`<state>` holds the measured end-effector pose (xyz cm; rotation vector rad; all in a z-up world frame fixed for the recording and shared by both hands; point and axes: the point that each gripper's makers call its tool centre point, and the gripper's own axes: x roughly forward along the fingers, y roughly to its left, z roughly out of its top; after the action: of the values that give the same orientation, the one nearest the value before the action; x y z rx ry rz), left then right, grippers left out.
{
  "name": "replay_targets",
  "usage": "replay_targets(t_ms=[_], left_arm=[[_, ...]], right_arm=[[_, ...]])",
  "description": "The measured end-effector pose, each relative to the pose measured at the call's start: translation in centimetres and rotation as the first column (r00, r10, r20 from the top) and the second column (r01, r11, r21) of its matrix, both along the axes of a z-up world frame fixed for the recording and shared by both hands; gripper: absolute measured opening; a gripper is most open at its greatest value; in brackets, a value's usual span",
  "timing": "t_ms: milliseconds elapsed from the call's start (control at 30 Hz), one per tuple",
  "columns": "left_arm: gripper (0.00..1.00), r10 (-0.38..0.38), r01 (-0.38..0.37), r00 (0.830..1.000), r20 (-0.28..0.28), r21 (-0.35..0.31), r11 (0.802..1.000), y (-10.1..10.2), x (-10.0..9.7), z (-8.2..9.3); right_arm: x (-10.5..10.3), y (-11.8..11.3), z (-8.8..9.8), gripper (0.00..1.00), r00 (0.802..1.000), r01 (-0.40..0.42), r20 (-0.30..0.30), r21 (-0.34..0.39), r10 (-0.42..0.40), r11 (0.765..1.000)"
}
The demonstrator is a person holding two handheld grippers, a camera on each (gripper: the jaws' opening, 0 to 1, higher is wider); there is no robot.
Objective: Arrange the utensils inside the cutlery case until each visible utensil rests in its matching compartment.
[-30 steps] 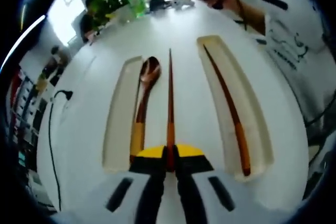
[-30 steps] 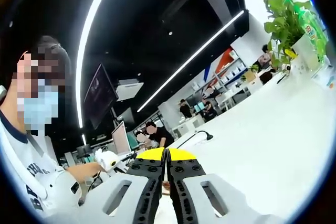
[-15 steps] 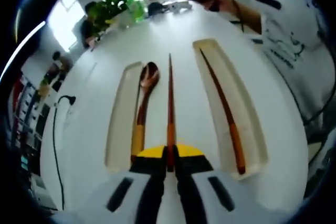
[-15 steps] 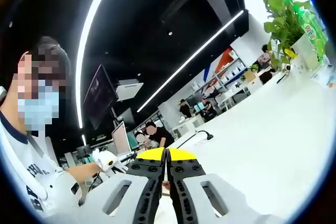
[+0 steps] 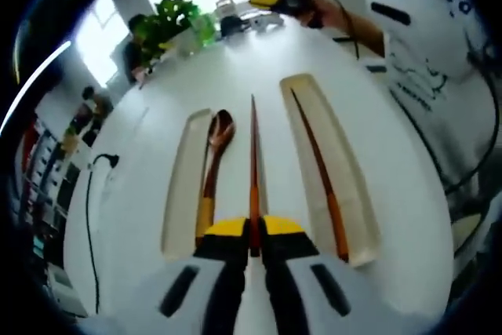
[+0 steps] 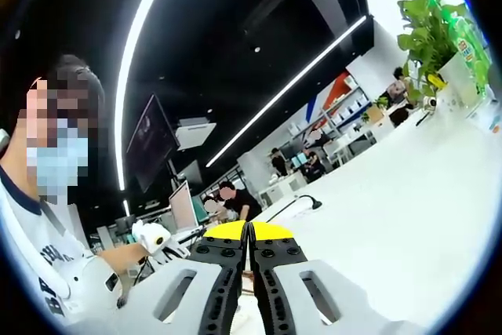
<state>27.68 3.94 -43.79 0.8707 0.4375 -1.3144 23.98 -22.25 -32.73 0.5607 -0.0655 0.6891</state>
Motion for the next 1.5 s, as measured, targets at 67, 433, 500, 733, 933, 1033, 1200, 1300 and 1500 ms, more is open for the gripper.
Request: replay_targets(t_ms=[67,433,500,733,933,1033,1200,1300,1500], left_arm=[[0.05,0.007,-0.007,1.000,-0.008,-0.006,1.000,0.3,-0.4,0.3],[0.05,0.003,-0.003,1.000,0.004,-0.053,0.999,0.6,-2.1,1.6],[0.05,0.001,-0.001,1.000,0.006,-0.064,0.998,0.7,-2.3,2.0],[0.05,-0.003,0.004,1.000,0.011,-0.095,0.995,0.9,-3.0,2.8],[0.05,-0.006,0.007,1.000,0.014,-0.110,0.994,1.1,-3.9,3.1],[0.05,-0.001,0.004,1.000,0.018,-0.132,0.991,0.9,-4.4,3.4],[0.05,-0.008,0.009,1.000,0.010,-0.146,0.989,1.1,-5.4,3.7],[0.05,-0.018,0.017,1.000,-0.004,-0.133,0.991,1.1,-6.1,3.2],[0.05,-0.026,0.023,0.999,-0.021,-0.135,0.991,1.4,-6.8,3.0]], right_arm=[[0.0,0.1,0.0,0.00,1.000,-0.001,0.002,-0.002,0.001,1.000],[-0.4,0.5,0.6,0.00,1.000,-0.015,0.011,-0.013,0.015,1.000],[-0.4,0.3,0.8,0.00,1.000,-0.015,0.014,-0.017,0.015,1.000],[-0.5,0.2,1.1,0.00,1.000,-0.022,0.017,-0.024,0.022,0.999],[-0.5,0.3,1.4,0.00,0.999,-0.027,0.021,-0.029,0.028,0.999],[-0.5,0.5,1.5,0.00,0.999,-0.030,0.020,-0.030,0.031,0.999],[-0.6,0.8,1.6,0.00,0.999,-0.038,0.021,-0.033,0.039,0.999],[-0.6,0.9,1.5,0.00,0.999,-0.040,0.019,-0.032,0.040,0.999],[-0.7,1.2,1.4,0.00,0.999,-0.042,0.016,-0.030,0.042,0.999]])
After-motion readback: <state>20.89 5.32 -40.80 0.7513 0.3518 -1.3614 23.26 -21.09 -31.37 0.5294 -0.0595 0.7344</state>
